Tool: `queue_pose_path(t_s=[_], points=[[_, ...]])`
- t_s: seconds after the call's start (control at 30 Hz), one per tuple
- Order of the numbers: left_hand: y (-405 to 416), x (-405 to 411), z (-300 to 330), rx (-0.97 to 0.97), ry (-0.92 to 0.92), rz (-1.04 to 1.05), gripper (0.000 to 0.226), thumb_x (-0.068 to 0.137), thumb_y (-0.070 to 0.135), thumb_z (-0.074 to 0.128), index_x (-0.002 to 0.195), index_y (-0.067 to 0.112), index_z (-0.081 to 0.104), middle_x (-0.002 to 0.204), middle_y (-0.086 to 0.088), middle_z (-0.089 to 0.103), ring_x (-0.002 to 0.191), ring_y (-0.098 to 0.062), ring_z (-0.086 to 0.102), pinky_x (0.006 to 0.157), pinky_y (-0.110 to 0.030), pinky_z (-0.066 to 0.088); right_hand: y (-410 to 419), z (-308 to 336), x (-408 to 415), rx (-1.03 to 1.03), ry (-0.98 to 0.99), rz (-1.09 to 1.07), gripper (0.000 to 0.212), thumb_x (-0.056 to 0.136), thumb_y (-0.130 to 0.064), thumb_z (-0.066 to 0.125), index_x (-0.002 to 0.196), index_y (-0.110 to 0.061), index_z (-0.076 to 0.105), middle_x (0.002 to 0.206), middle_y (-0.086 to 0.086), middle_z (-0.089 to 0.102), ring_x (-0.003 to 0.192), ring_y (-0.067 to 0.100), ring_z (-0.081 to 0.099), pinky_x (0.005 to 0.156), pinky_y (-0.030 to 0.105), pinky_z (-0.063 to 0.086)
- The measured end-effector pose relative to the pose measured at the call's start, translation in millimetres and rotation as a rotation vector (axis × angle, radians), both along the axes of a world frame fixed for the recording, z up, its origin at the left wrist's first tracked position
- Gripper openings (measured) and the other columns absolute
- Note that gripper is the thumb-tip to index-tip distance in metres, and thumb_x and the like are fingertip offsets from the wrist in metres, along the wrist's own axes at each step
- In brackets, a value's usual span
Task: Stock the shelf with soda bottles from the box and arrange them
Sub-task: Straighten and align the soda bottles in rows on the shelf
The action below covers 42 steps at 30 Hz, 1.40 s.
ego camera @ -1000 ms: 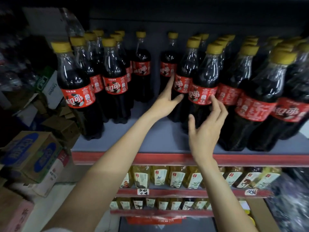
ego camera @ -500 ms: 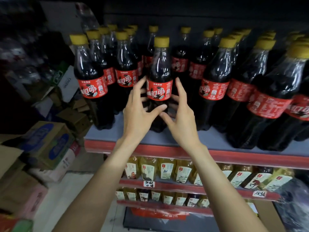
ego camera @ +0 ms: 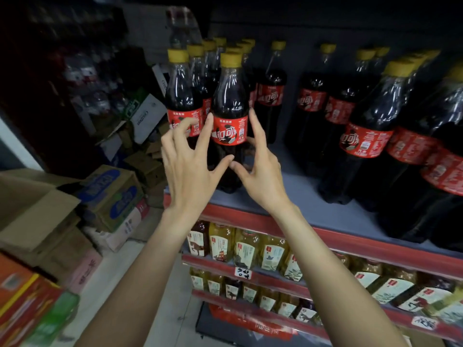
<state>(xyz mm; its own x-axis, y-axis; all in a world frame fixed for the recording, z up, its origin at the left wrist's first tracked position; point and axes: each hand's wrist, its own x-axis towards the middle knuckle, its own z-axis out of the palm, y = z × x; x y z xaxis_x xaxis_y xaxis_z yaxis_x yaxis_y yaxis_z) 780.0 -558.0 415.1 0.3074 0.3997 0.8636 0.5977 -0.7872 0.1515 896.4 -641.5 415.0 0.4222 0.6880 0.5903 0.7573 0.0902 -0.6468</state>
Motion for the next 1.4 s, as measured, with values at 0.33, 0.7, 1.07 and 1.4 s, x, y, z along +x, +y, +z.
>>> queue_pose_path(t_s=[0.33, 0.7, 1.07, 1.4], points=[[20.0, 0.0, -8.0, -0.072, -0.099, -0.094, 0.066, 0.084, 0.046, 0.067, 0.139, 0.016, 0.046, 0.148, -0.020, 0.029, 0.135, -0.029, 0.022, 0.112, -0.037, 0.023, 19.0, -2.8, -3.5, -0.014, 0.000, 0.027, 0.098, 0.087, -0.011, 0.066, 0.149, -0.043, -0.002, 0.151, -0.005, 0.038, 0.118, 0.019, 0.054, 0.082, 0.046, 0.055], [-7.2, 21.1, -4.9, 0.168, -0.260, -0.263, 0.041, 0.083, 0.021, 0.069, 0.121, 0.016, 0.053, 0.130, -0.006, 0.045, 0.119, -0.026, 0.043, 0.105, -0.034, 0.035, -5.9, -5.7, 25.3, 0.147, -0.005, -0.132, 0.048, 0.093, -0.014, 0.054, 0.140, -0.018, 0.043, 0.127, -0.002, 0.055, 0.109, 0.013, 0.057, 0.087, 0.038, 0.051], [10.0, 32.8, -17.5, 0.064, -0.207, -0.081, 0.063, 0.085, 0.032, 0.066, 0.140, 0.017, 0.039, 0.143, -0.009, 0.040, 0.128, -0.025, 0.033, 0.108, -0.034, 0.025, 47.1, 10.2, 115.1, -0.129, -0.275, -0.693, 0.062, 0.090, -0.010, 0.058, 0.146, -0.008, 0.032, 0.152, 0.026, 0.023, 0.136, 0.044, 0.027, 0.104, 0.048, 0.038], [13.6, 30.5, -16.4, 0.044, -0.213, -0.169, 0.063, 0.085, 0.026, 0.068, 0.139, 0.015, 0.039, 0.144, -0.007, 0.034, 0.127, -0.027, 0.036, 0.111, -0.030, 0.023, 75.3, 17.3, 131.9, -0.190, -0.223, -0.822, 0.092, 0.080, 0.024, 0.044, 0.153, -0.024, 0.013, 0.156, 0.028, -0.012, 0.141, 0.050, 0.013, 0.098, 0.054, 0.043]])
